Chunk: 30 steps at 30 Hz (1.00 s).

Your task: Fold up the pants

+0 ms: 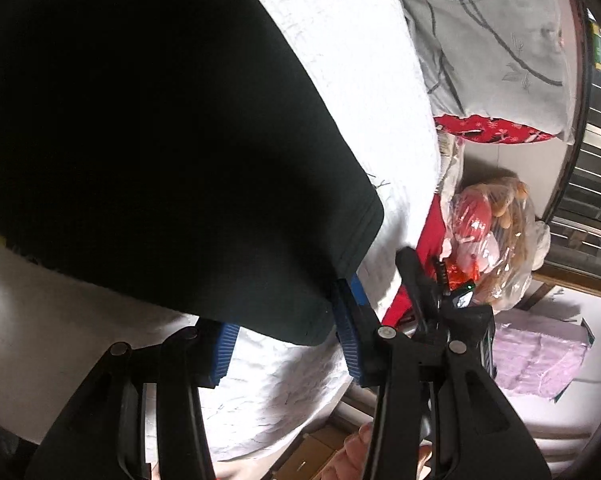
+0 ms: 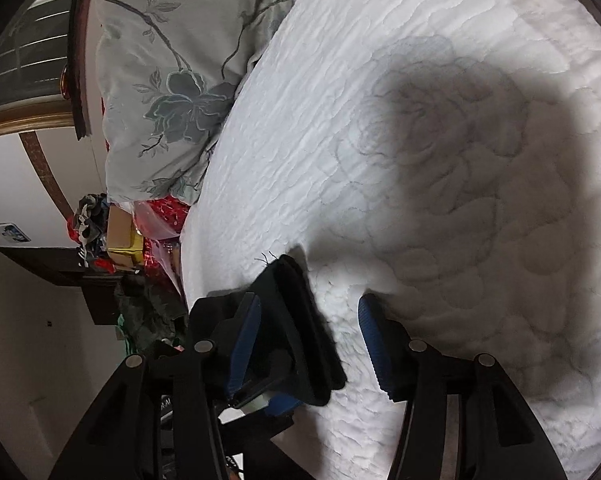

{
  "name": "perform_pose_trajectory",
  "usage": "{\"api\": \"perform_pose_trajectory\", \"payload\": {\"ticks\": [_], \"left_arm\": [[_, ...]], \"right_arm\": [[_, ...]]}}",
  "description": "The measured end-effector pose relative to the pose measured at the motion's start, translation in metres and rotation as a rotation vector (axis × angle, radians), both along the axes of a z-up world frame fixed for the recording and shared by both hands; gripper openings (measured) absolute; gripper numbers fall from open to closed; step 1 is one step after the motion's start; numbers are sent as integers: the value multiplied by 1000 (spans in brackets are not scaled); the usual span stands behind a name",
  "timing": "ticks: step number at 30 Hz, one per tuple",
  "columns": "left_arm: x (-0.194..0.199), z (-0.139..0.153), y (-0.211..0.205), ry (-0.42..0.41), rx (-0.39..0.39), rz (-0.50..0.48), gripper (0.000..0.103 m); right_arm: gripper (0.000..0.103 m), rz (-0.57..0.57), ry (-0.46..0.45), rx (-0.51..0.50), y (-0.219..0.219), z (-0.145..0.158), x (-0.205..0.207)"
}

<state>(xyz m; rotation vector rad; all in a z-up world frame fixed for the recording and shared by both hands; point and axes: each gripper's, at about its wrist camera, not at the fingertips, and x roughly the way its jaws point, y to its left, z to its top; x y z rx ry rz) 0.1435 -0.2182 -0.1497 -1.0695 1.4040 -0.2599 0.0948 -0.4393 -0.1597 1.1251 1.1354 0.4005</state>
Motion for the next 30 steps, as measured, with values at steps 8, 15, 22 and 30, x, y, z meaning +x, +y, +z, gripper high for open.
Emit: {"api": "perform_pose_trajectory", "payload": {"ticks": [8,15,22,30], "left_arm": [[-1,-4,5,-2,-38,-3,40],[9,0,-1,-11,-29,-46,35],[7,-4,16,56,-120,-70,8],[6,21,25,21,-154,-78,7]], "right_arm": [[64,130,23,-14,41,4,42],[18,170,28,-105,41,4,47],[12,105,-2,-109,40,11,34],[12,60,-41,-127,44,39,23]]}}
